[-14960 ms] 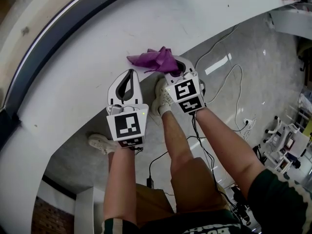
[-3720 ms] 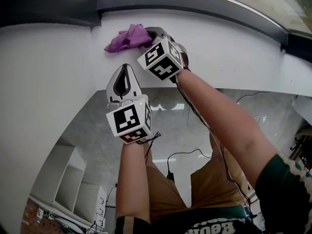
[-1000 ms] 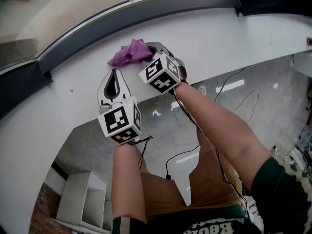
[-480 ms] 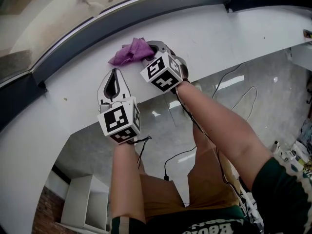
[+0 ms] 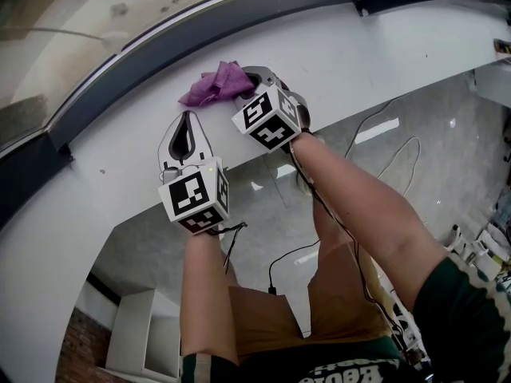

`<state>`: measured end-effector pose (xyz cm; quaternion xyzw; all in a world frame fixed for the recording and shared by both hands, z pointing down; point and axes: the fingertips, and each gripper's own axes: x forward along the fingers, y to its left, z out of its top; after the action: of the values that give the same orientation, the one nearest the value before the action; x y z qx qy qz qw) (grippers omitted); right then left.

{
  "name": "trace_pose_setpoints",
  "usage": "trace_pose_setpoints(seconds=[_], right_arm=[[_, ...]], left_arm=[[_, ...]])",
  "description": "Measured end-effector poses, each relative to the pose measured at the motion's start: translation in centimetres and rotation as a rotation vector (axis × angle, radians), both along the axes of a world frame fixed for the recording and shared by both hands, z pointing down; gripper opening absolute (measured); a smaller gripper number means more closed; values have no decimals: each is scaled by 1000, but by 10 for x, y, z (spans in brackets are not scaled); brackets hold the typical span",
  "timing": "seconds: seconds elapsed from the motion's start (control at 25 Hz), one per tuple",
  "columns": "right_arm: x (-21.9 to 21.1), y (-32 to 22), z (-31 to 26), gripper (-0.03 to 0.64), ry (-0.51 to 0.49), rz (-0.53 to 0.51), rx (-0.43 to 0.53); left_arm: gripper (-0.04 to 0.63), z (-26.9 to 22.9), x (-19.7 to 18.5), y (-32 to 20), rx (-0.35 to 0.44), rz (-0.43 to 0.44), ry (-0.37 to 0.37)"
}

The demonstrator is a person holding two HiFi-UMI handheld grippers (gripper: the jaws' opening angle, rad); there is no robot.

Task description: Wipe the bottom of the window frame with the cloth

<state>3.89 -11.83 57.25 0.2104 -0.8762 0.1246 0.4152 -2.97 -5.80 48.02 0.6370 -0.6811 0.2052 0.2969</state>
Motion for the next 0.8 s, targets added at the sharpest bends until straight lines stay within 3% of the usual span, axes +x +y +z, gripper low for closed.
trace_pose_setpoints(seconds=[0.8], right_arm=[[68, -38, -8, 91, 25, 33, 29]], left_arm=[[9, 5, 56, -40, 1, 68, 23]])
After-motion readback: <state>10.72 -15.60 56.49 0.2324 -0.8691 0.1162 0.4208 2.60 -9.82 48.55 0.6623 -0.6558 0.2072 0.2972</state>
